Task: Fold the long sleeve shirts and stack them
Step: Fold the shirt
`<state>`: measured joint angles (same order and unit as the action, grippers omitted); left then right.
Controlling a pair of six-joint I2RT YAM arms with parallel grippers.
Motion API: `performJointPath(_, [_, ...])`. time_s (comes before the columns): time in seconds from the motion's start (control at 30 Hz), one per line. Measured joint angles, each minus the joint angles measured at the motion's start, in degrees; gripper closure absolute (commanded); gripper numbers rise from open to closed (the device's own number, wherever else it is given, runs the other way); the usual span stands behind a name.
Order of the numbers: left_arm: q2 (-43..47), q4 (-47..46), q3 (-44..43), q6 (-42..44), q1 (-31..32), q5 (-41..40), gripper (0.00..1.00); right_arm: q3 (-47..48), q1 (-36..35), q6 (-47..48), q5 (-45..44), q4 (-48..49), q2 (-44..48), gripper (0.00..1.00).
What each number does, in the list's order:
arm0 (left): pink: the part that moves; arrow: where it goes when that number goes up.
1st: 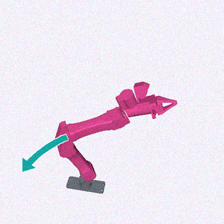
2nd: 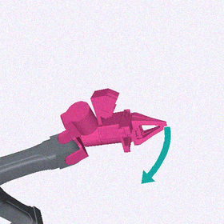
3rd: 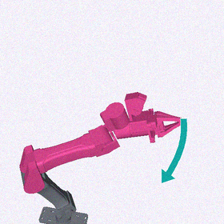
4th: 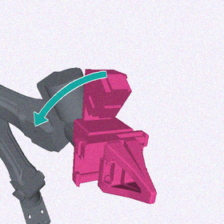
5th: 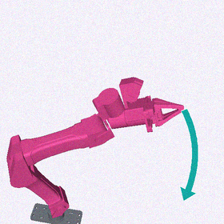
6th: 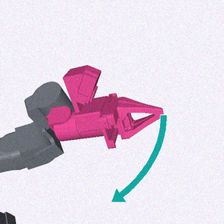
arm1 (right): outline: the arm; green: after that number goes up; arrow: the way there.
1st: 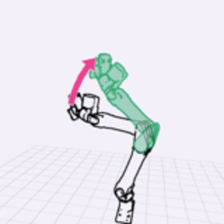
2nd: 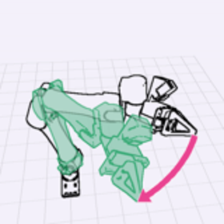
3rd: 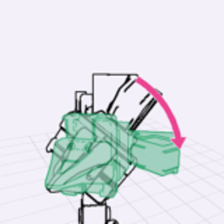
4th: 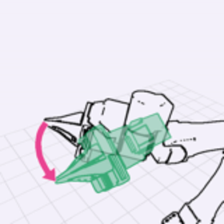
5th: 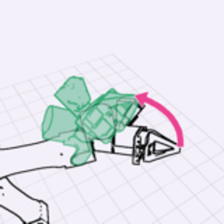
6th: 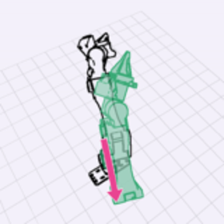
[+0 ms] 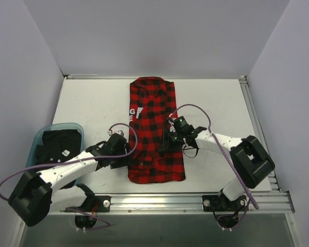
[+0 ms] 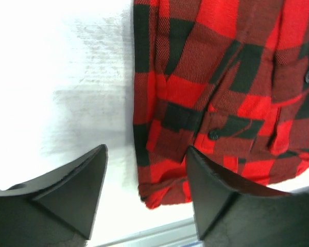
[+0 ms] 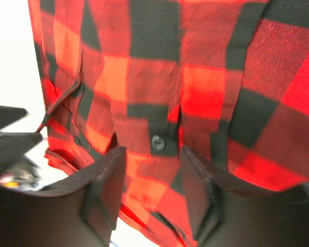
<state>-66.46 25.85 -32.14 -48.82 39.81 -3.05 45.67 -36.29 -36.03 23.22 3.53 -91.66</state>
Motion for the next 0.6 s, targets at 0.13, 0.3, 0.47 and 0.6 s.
performJointPath(0.13, [2.99, 5.55, -3.54, 2.62, -1.03, -0.94, 0.18, 5.03, -4.63, 6.49, -7.8, -9.46, 3.34, 0.48])
performJointPath(0.3, [4.33, 9.88, -11.82, 9.16, -6.93, -2.14, 0.18, 6.99, -7.69, 9.14, -16.31, -15.63, 4.35, 0.53])
performJointPath(0.47, [5.38, 11.76, -14.62, 16.92, -12.31, -3.89, 0.17, 6.99, -7.58, 8.7, -21.62, -19.37, 3.52, 0.58])
performJointPath(0.6, [7.21, 12.57, -13.66, 21.68, -12.81, -6.19, 0.17, 7.56, -8.5, 8.41, -23.04, -20.15, 0.83, 0.6])
